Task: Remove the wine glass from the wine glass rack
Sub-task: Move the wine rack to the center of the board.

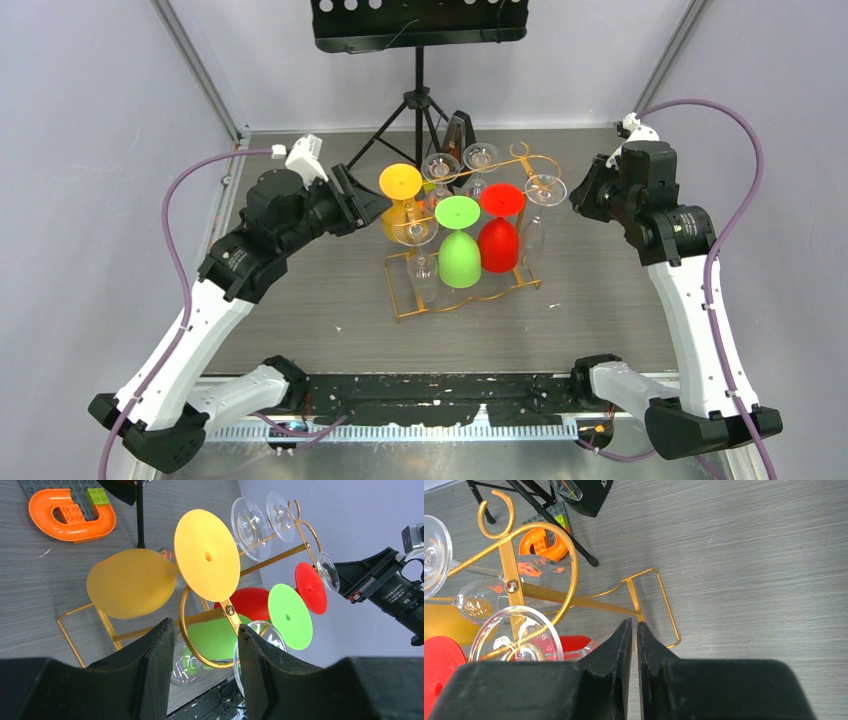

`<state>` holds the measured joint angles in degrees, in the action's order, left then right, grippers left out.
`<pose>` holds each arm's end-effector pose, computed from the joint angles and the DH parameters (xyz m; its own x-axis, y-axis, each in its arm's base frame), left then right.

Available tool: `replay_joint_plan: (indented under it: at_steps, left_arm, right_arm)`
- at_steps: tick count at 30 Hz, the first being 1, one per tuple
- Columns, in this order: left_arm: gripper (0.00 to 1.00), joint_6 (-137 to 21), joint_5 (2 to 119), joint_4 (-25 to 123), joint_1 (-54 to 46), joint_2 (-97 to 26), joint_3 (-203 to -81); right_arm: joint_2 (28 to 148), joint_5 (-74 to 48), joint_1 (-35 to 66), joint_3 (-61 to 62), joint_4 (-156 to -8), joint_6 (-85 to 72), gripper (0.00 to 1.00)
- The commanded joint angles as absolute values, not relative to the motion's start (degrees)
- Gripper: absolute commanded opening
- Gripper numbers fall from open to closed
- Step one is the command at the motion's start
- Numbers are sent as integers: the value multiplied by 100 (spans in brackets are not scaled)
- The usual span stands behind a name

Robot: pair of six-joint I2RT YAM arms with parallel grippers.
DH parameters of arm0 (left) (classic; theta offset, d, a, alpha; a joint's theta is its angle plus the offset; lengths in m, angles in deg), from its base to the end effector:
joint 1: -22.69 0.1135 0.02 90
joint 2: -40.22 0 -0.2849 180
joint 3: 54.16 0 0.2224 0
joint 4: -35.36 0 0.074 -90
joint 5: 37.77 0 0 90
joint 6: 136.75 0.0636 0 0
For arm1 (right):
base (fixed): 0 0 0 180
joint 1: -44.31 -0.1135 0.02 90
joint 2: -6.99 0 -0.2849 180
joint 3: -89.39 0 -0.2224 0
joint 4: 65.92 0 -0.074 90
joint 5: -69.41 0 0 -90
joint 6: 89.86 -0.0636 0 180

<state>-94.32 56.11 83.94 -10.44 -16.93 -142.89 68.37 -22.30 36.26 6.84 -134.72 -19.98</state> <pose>0.1537 -0.1055 0.4291 -0.6077 -0.4828 -0.6306 0.2237 0.6578 -0.7192 0.1775 0.0232 0.4202 -0.5423 0.2706 -0.7954 0.0761 0.9587 0.2742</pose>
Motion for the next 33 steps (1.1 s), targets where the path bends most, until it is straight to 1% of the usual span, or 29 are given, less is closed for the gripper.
replay_joint_plan:
  at_steps: [1,10,11,13,16,19,22,26,28,33]
  left_arm:
    - [49,-9298,5533,8299,-992,-1573,-14524]
    - [50,-9063,5344,8577,-970,-1706,-14646]
    - [49,-9015,5310,8608,-957,-1736,-14678]
    - [43,-8944,5281,8634,-949,-1795,-14716]
    - [42,-8877,5275,8646,-909,-1834,-14747]
    - [35,-8783,5051,8684,-904,-1863,-14773]
    - [21,-8679,4928,8746,-891,-1913,-14826]
    - [10,-8586,4859,8773,-869,-2039,-14903]
    - [0,-8544,4860,8790,-859,-2148,-14954]
    - [0,-8473,4964,8767,-856,-2377,-15081]
  right_arm:
    - [6684,-2324,3657,661,-13266,-2050,16]
    - [6524,-2385,3683,512,-13307,-2025,17]
    - [6503,-2391,3683,494,-13307,-2025,17]
    - [6447,-2393,3699,442,-13312,-2027,17]
    - [6340,-2365,3701,398,-13347,-2034,17]
    - [6224,-2362,3697,387,-13402,-2029,16]
    - [6130,-2348,3701,384,-13468,-2025,16]
    - [5965,-2349,3701,421,-13570,-2001,17]
    - [5895,-2356,3697,437,-13623,-1989,17]
    - [5779,-2382,3700,447,-13704,-1935,17]
